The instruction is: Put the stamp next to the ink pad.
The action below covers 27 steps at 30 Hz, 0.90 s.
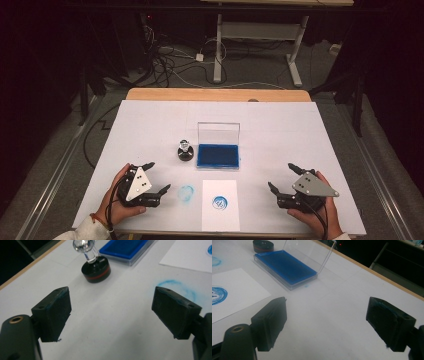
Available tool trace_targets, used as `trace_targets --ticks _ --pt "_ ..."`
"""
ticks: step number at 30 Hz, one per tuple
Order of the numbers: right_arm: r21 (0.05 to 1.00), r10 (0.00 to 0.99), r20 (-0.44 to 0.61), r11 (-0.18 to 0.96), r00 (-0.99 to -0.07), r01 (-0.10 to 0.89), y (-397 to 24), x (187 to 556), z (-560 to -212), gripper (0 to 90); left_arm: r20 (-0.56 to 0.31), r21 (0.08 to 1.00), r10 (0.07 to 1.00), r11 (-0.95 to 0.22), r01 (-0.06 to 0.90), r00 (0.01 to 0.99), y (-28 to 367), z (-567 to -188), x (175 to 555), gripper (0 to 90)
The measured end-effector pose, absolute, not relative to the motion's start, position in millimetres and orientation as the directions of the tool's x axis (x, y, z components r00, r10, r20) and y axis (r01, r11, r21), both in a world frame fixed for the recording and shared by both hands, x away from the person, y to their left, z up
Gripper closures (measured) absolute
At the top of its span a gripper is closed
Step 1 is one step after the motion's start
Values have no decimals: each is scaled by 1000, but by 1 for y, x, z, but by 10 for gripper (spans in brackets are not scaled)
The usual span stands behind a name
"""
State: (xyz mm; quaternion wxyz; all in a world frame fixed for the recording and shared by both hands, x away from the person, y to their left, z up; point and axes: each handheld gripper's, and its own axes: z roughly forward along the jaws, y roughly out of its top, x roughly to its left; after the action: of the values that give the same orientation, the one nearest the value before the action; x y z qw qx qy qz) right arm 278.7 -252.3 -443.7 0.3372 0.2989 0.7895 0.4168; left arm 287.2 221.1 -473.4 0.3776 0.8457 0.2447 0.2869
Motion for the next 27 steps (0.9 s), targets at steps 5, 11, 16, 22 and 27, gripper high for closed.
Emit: trace_targets --ticks 5,11,16,22,27 --pt "869 761 -274 458 -588 187 -253 277 -443 164 285 775 644 -591 225 710 224 -477 287 158" --pt "864 754 -288 471 -591 180 -251 276 -444 163 293 773 640 -596 218 710 220 -478 287 158" --pt "861 754 -296 476 -586 177 -251 275 -443 164 300 778 641 -593 208 706 220 -477 284 158" --pt "857 746 -307 487 -590 170 -249 273 -443 164 311 792 641 -583 182 701 219 -473 283 157" --pt "854 747 -306 490 -590 177 -249 274 -444 165 312 792 641 -583 181 702 219 -472 283 158"
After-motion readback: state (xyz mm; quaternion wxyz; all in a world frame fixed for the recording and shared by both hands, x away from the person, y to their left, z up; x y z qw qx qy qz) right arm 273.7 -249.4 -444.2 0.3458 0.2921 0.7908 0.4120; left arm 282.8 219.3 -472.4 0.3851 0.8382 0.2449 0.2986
